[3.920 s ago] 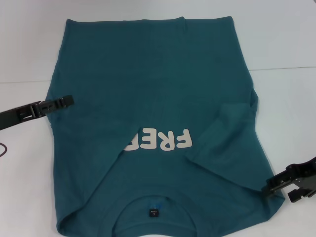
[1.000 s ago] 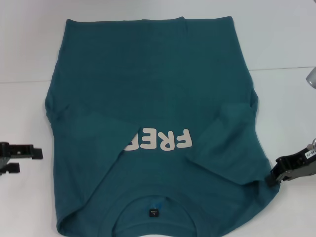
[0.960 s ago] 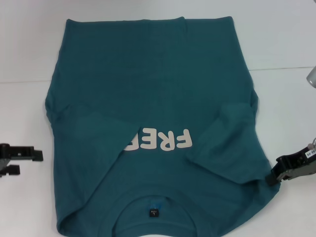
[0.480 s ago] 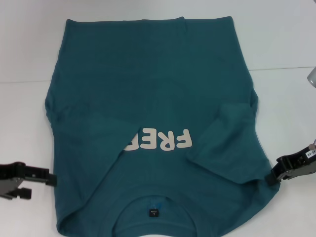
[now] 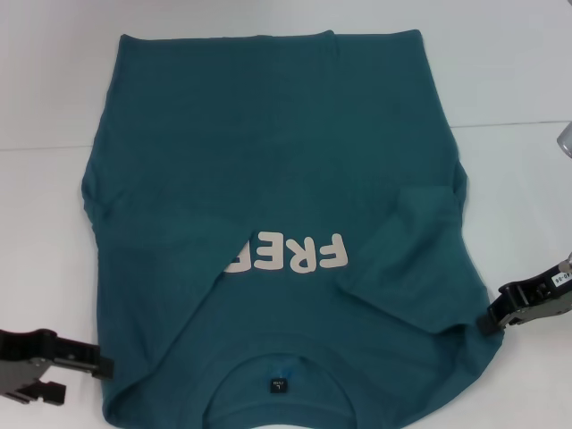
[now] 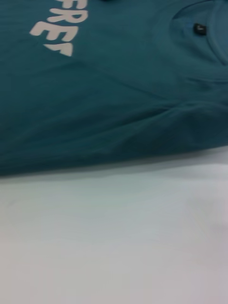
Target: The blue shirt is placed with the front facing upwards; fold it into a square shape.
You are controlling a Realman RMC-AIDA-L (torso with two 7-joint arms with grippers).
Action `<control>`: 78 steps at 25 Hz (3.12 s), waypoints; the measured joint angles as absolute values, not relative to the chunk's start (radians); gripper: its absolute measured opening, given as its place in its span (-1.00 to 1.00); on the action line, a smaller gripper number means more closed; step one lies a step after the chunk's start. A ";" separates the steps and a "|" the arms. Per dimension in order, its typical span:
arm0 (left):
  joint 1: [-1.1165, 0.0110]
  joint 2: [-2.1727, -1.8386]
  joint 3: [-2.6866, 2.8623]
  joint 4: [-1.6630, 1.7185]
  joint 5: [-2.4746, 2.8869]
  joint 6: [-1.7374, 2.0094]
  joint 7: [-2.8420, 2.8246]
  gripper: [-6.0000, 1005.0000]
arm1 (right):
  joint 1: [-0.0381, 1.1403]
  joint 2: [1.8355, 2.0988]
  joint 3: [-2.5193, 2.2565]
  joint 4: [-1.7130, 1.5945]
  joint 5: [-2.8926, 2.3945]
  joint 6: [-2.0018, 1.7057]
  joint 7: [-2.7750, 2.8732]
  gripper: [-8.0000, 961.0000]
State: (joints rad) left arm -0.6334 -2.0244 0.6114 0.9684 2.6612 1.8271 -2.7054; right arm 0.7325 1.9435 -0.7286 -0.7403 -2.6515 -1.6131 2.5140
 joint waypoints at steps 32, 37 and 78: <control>-0.646 -2.060 0.660 0.856 2.668 1.645 -2.694 0.73 | 0.712 1.947 -0.721 -0.781 -2.628 -1.647 2.484 -0.92; -0.658 -2.060 0.682 0.830 2.665 1.630 -2.694 0.72 | 0.712 1.946 -0.719 -0.781 -2.626 -1.647 2.482 -0.92; -0.705 -2.062 0.754 0.814 2.716 1.562 -2.685 -0.81 | 0.709 1.930 -0.679 -0.781 -2.592 -1.653 2.438 -0.91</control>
